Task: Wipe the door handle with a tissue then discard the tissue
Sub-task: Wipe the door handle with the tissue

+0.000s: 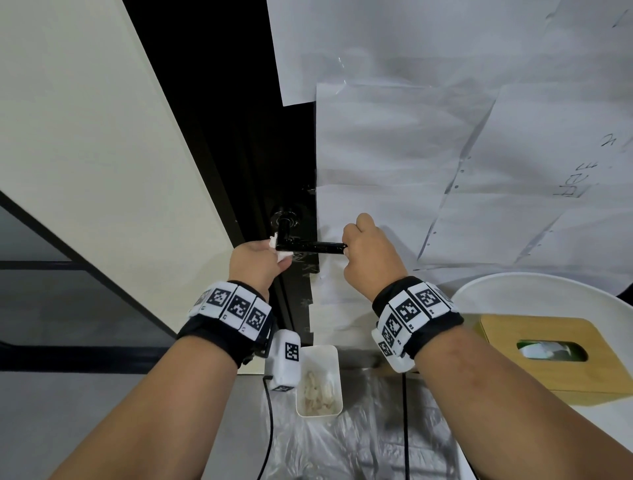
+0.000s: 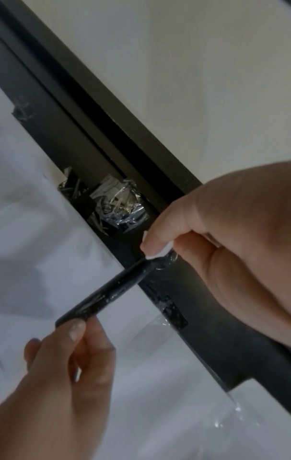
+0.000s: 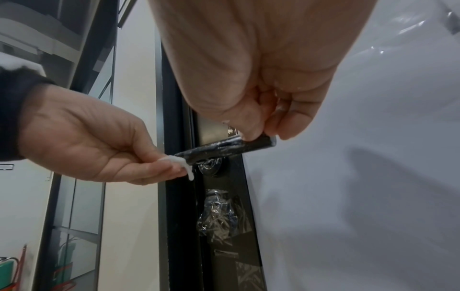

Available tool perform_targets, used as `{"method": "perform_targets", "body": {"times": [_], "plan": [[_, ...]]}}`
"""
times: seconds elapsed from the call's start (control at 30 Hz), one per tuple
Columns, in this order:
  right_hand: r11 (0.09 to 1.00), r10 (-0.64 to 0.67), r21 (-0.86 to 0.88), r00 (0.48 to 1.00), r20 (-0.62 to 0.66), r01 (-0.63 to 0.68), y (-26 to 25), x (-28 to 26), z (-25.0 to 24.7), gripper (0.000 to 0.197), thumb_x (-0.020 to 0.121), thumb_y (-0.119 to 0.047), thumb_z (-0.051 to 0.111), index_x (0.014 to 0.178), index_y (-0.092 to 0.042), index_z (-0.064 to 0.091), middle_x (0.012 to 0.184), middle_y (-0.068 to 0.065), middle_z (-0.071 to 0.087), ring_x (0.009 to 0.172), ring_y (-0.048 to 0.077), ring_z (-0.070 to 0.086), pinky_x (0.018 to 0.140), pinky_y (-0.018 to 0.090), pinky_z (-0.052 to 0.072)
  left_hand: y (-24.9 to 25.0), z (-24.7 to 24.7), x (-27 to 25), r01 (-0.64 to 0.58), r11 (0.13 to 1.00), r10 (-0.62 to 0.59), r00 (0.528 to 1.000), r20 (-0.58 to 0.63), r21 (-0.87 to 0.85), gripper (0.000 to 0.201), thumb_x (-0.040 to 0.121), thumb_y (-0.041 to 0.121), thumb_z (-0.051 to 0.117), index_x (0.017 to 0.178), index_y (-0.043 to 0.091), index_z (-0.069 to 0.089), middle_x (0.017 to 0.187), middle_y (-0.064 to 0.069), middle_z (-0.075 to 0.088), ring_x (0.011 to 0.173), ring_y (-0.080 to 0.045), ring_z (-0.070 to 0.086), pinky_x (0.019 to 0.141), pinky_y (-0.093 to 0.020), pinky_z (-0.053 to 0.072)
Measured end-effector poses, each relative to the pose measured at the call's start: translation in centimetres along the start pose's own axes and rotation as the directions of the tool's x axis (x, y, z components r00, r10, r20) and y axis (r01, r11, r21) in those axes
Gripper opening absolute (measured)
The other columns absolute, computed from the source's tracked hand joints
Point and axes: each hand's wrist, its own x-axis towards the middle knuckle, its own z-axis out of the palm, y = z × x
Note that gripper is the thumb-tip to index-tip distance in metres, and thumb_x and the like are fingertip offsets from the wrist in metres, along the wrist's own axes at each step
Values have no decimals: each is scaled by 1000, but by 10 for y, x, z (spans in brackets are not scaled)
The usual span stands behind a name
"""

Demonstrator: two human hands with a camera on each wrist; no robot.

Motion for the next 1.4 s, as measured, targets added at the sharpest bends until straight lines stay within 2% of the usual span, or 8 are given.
{"method": "perform_targets", "body": {"times": [0.17,0.27,0.43,0.63,0.8,1.03,1.23,1.4], "plan": [[1000,-3,4,1000,1,3,0,0,1,16,78,8,53,85,-6,50,99,11,42,69,22,39,59,31,32,10,-15,-10,67,992,-73,996,-49,-108,16,92,-7,45,101,-1,56,89,-17,61,68,-23,64,58,-25,59],[1000,-9,1,1000,2,9,-1,0,-1,16,77,7,53,84,-7,48,100,11,41,69,22,37,60,30,30,15,-22,-5,-219,957,245,962,-122,191,27,93,4,46,114,7,62,86,-7,66,69,-17,65,66,-29,59],[1000,-6,7,1000,0,6,-2,-1,-3,18,76,9,51,83,-7,48,100,12,42,68,22,36,59,29,29,9,-12,-2,-532,456,623,763,170,714,27,98,21,48,118,19,66,103,-2,62,80,-8,52,73,-11,35],[1000,-6,5,1000,0,6,-2,-1,-2,18,77,9,51,84,-8,48,100,12,41,68,22,35,59,30,29,-8,-4,7,-595,167,660,660,359,786,22,86,0,61,100,13,72,85,-7,50,78,-26,51,63,-38,53],[1000,-10,15,1000,-1,10,-2,-1,-2,23,77,10,50,80,-11,42,101,12,42,68,21,35,59,28,29,-14,-7,2,-682,60,703,547,454,729,31,79,-4,69,103,16,74,79,-3,53,72,-24,49,54,-34,51],[1000,-12,17,1000,1,12,-1,0,0,21,77,9,51,81,-10,45,100,12,42,68,21,36,59,29,30,-6,-13,1,-719,268,768,562,308,641,17,92,15,60,103,12,73,88,-4,57,80,-23,56,70,-34,52],[1000,-7,9,1000,4,7,-1,-1,-1,20,78,9,51,82,-10,45,100,11,41,69,21,37,59,30,31,-17,-6,1,-755,167,694,547,468,634,14,88,8,65,97,15,74,83,-2,56,77,-23,55,65,-38,53],[1000,-9,15,1000,-4,9,-1,-1,-1,22,78,10,50,81,-10,44,100,11,41,68,21,37,59,29,30,-2,-10,-6,-763,321,798,537,273,561,17,92,15,60,102,14,73,90,-1,58,78,-12,54,73,-8,42]]}}
